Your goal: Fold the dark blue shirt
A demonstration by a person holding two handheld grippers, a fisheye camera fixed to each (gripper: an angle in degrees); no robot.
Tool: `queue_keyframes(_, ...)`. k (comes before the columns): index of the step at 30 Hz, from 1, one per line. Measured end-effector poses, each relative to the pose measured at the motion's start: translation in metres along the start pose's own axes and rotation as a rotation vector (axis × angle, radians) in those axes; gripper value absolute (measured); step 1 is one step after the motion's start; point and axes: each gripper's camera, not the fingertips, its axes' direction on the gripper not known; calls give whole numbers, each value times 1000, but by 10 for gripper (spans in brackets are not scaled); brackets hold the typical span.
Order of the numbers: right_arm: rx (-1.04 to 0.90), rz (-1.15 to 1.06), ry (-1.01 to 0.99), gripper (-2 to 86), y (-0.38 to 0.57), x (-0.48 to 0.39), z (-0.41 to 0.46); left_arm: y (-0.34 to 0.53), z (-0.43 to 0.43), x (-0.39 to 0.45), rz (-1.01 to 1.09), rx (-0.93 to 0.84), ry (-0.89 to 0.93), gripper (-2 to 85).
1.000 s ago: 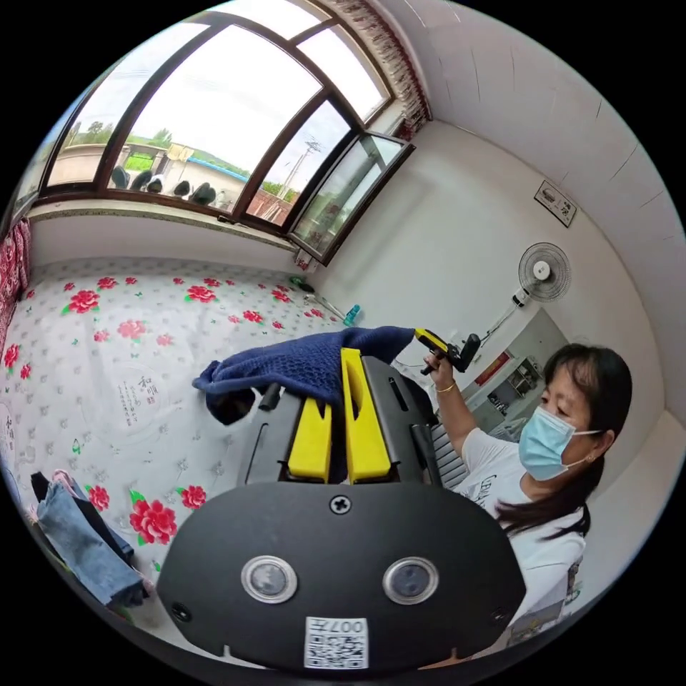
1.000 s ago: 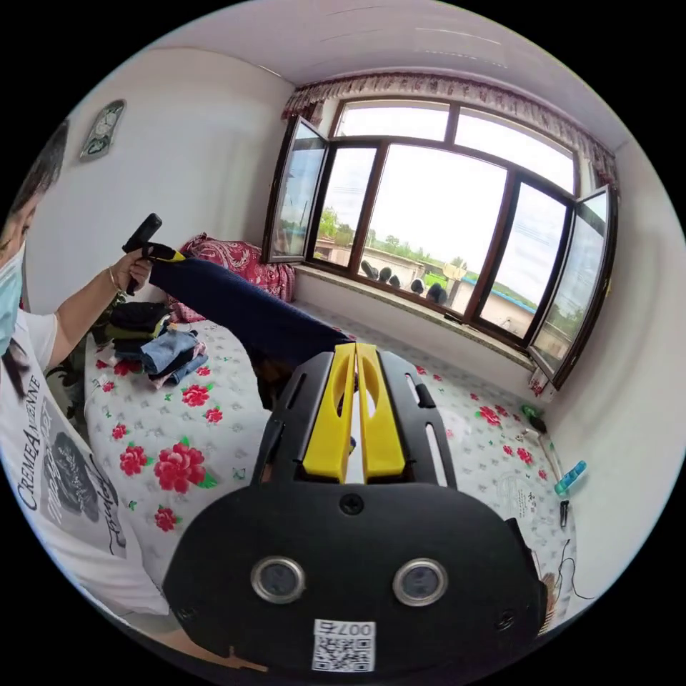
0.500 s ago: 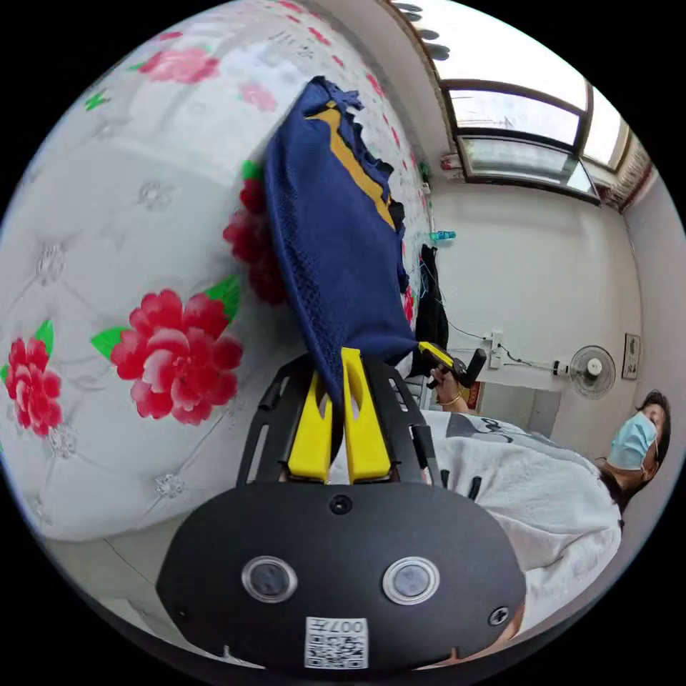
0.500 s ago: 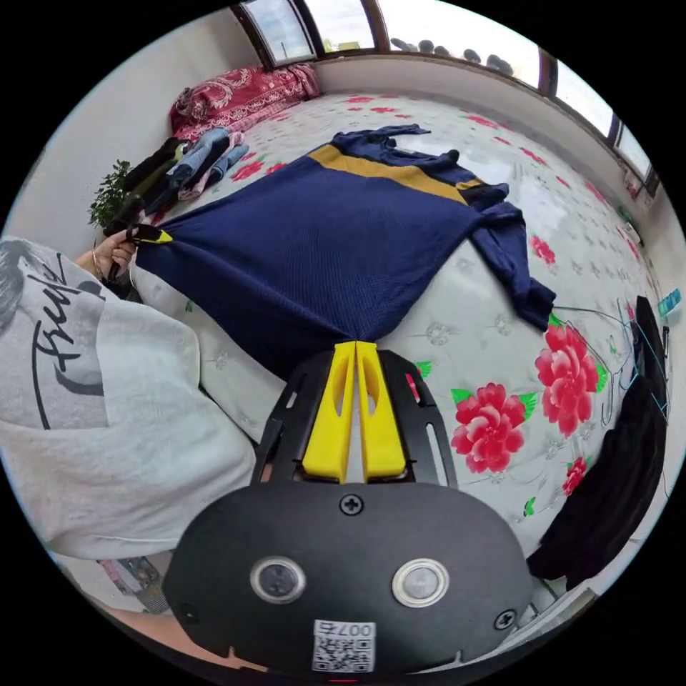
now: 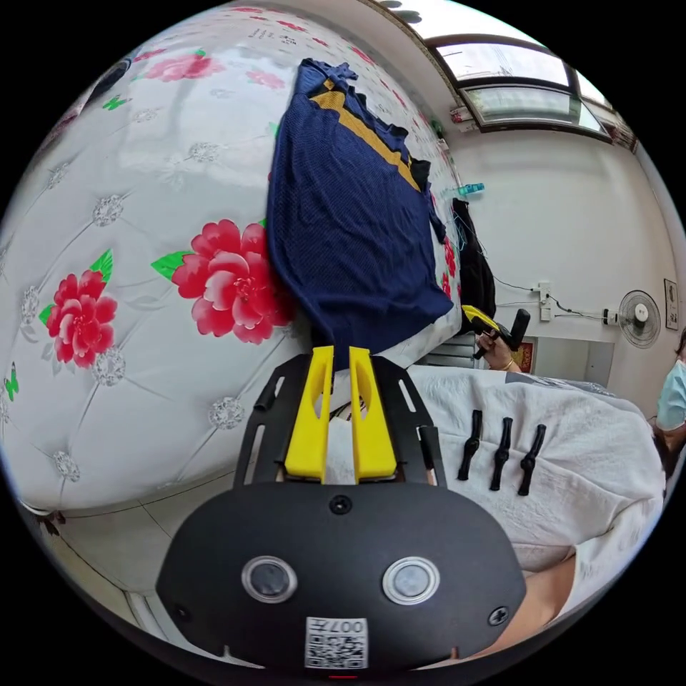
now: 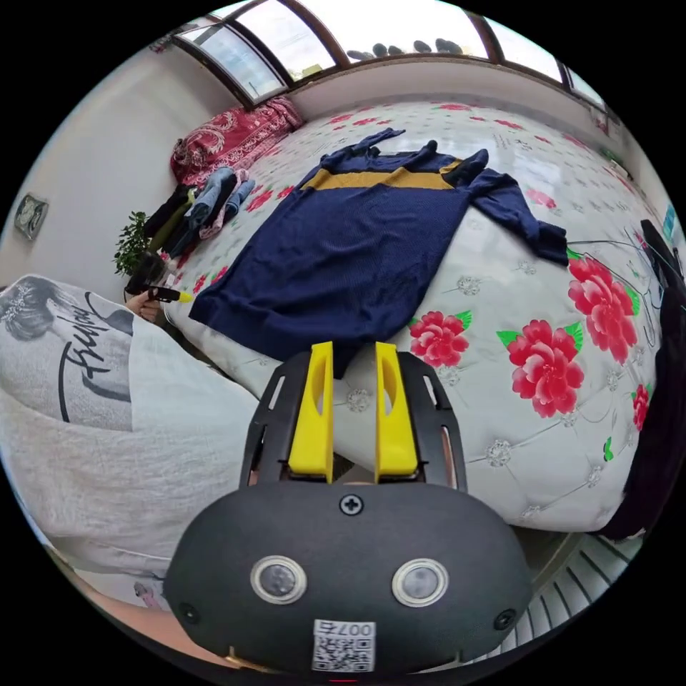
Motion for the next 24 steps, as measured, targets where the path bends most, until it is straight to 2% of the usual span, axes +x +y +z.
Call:
queue_keyframes(5, -26, 114, -58, 74, 38, 30, 26, 2, 15, -3, 27, -27, -48, 54)
queue_keyframes(11, -4, 162, -139, 49, 25, 38, 78, -20, 52, -5, 20, -70, -91, 45)
queue_keyframes(15, -92, 165, -69, 12, 17, 33, 94, -33, 72, -3, 27, -133, -183, 0)
queue_keyframes(20, -170, 107, -9, 1, 50, 31, 69, -36, 76, -3, 40, -148, -348, -9)
queue_keyframes(24, -237, 142, 10, 5, 80, 45, 73, -36, 83, -13, 11, -168, -366, -9)
